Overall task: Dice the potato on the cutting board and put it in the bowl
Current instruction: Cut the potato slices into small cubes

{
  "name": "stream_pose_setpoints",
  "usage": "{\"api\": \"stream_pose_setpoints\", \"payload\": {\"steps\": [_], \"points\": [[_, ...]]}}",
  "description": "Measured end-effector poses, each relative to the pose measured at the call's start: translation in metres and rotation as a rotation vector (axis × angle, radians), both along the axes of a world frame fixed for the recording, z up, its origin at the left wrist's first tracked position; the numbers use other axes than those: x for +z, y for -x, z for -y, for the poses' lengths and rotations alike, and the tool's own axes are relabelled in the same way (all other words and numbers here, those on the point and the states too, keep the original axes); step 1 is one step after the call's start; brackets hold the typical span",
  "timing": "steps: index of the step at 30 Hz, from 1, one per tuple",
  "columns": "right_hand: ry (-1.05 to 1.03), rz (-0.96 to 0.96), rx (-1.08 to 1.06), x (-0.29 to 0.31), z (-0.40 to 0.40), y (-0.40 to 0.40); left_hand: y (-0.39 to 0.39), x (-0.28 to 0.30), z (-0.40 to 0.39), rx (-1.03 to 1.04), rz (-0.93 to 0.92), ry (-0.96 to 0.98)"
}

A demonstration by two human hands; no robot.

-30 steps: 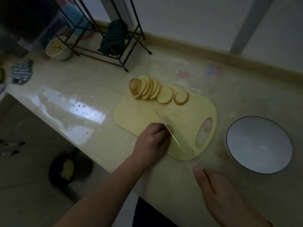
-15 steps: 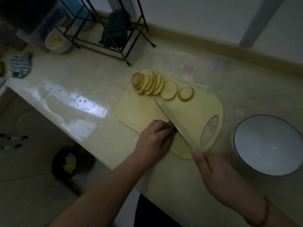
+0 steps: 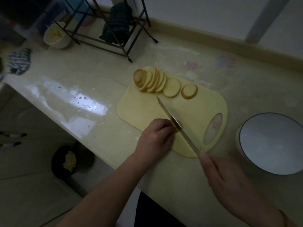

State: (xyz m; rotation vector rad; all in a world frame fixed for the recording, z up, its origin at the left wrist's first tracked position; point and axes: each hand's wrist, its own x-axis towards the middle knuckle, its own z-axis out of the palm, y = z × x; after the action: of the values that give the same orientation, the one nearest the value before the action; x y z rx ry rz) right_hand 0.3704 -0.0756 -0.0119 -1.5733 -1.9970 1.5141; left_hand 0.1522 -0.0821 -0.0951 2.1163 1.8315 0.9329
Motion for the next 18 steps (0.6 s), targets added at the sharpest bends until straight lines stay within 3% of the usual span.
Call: {"api": "stream_pose_setpoints", "payload": {"steps": [18], "points": [[0.0,0.112,0.012,-0.003,0.013,-0.008,0.003,0.002,-0.003,-0.056,-0.014,-0.017]]}}
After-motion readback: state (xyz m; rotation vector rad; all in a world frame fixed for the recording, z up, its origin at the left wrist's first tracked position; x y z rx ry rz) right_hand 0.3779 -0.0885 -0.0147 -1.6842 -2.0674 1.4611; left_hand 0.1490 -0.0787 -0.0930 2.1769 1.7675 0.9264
